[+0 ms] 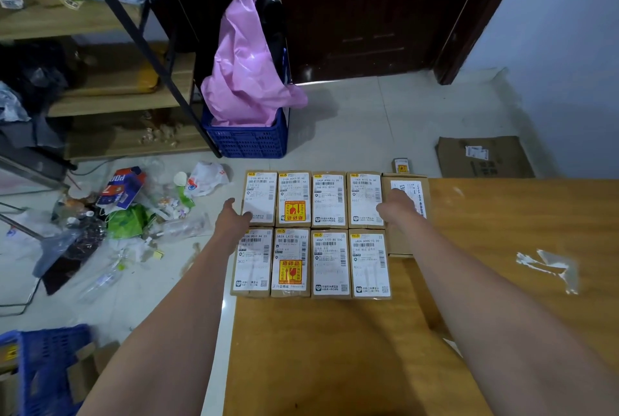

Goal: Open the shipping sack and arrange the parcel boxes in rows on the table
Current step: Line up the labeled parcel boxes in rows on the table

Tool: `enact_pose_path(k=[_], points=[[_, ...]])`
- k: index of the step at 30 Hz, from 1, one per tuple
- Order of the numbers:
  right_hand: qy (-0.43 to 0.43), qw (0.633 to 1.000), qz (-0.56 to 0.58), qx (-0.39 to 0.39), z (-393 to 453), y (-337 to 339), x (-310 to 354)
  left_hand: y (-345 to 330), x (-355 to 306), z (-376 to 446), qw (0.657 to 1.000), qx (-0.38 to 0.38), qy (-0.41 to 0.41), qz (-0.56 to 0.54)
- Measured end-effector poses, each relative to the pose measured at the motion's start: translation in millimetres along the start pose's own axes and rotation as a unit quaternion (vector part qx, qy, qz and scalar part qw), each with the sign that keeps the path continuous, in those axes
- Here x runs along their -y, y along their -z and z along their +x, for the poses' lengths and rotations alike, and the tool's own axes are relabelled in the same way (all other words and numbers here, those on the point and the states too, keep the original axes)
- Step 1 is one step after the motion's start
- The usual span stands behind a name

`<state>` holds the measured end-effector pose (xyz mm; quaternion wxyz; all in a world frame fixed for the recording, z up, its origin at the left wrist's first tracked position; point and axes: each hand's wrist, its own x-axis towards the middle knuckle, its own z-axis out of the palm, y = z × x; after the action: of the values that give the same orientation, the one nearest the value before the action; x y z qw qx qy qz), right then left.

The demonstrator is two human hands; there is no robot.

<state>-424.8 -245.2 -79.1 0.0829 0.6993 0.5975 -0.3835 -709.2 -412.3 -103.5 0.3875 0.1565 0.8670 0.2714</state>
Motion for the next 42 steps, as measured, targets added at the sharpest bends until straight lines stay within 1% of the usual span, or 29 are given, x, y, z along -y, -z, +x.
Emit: enact_pose_path(k=[4, 9, 14, 21, 28, 33, 36, 38, 42], points=[[0.016, 0.999, -0.017, -0.031, 9.6, -4.8, 0.0, -5.7, -1.2, 8.2, 1.0, 0.0, -0.004, 0.006], [0.04, 0.998, 0.005, -0.05, 15.4, -10.5, -1.4, -11.8, 0.0, 16.3, 1.0, 0.007, -0.003, 0.005], [0.032, 0.997, 0.032, -0.057, 16.4, -15.4, 0.2, -13.0, 3.1, 22.0, 1.0, 0.013, -0.014, 0.021], [0.016, 0.998, 0.029, -0.052, 16.9, -17.1, 0.5, -13.7, 9.0, 25.9, 0.999, 0.016, -0.017, 0.025], [0.022, 0.999, 0.017, -0.018, 10.5, -8.0, 3.0, -18.4, -3.6, 21.5, 0.999, 0.001, -0.019, 0.048], [0.021, 1.0, -0.015, -0.013, 5.5, 4.8, -2.5, -19.7, -9.5, 16.8, 0.998, -0.012, -0.019, 0.062], [0.008, 1.0, 0.001, -0.011, -0.1, 13.6, -12.7, -19.5, -11.2, 13.4, 0.997, -0.02, -0.028, 0.075], [0.006, 1.0, 0.011, -0.016, -3.5, 20.0, -19.9, -19.8, -14.0, 8.5, 0.996, -0.017, -0.029, 0.076], [0.012, 1.0, -0.007, -0.026, -8.9, 30.8, -30.9, -24.8, -21.8, -7.0, 0.997, -0.006, -0.031, 0.065]])
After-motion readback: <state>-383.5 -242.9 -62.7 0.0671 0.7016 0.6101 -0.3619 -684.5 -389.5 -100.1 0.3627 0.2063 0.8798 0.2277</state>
